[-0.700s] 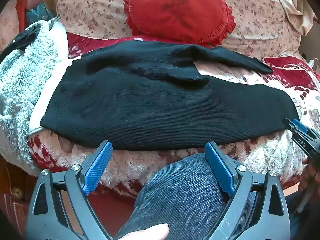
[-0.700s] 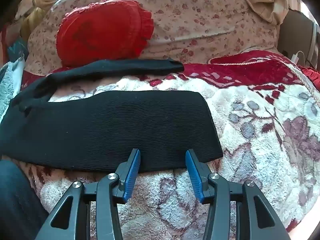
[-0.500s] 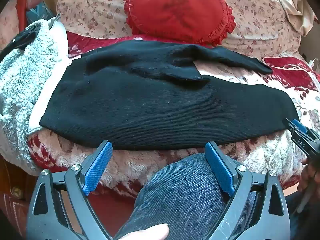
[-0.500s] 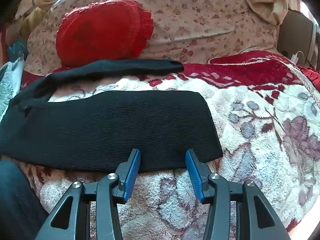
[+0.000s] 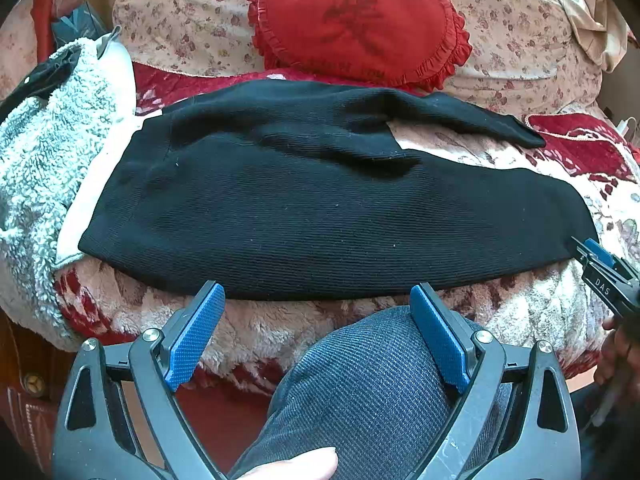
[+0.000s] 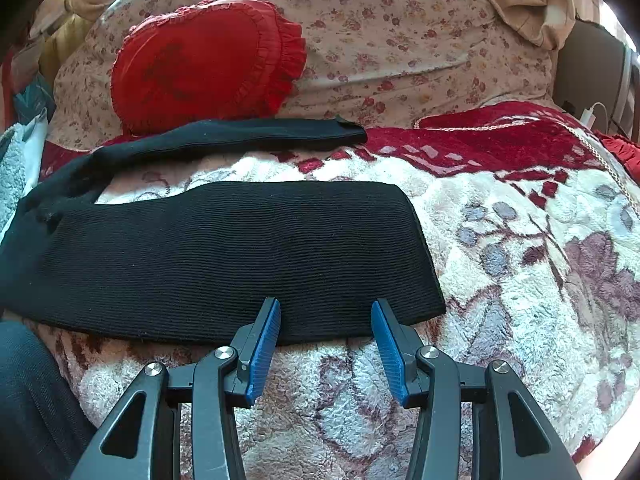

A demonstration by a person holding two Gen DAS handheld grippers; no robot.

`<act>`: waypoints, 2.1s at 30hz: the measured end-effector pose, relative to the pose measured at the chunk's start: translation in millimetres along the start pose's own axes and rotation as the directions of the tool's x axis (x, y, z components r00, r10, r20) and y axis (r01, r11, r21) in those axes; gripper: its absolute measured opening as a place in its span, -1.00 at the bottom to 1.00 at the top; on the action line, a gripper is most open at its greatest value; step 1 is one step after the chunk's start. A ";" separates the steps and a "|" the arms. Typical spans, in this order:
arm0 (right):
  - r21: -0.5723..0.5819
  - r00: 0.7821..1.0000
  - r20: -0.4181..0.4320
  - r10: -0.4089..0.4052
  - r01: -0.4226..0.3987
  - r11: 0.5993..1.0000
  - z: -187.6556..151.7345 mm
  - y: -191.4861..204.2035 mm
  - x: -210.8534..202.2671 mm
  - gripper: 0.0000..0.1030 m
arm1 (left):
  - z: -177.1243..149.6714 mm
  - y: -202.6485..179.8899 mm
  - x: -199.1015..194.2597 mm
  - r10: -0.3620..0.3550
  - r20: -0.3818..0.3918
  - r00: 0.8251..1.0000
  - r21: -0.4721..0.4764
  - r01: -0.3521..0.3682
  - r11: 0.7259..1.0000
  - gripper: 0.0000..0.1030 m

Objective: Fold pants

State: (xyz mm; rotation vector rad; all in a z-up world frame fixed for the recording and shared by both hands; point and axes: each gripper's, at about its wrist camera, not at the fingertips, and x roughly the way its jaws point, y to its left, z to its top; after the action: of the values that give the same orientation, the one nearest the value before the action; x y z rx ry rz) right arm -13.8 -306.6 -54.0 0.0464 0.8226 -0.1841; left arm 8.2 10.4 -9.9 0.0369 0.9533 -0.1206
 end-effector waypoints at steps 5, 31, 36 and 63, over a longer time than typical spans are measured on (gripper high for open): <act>-0.001 1.000 -0.001 -0.002 0.002 1.000 0.1 0.0 -0.3 -0.12 | -1.1 -0.1 1.2 -0.001 -0.001 1.000 0.000 0.001 1.000 0.83; -0.001 1.000 -0.007 -0.015 0.015 1.000 -0.4 0.6 0.3 -0.12 | -2.6 2.0 2.0 -0.018 -0.011 1.000 -0.014 0.017 1.000 0.83; 0.026 1.000 0.000 0.003 -0.003 1.000 2.1 8.1 -3.8 -0.12 | -2.0 5.8 3.2 -0.040 -0.025 0.999 -0.036 0.039 0.999 0.83; 0.289 0.988 0.148 0.049 -0.090 0.953 155.5 -40.4 -7.0 -0.12 | 96.8 135.7 24.7 -0.059 0.096 0.994 -0.085 0.067 0.994 0.98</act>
State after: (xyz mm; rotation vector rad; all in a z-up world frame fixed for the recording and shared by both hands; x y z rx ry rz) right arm 86.8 -362.8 58.2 0.3400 0.6470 -0.2397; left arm 117.0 134.7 23.0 -0.0798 0.8662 -0.1370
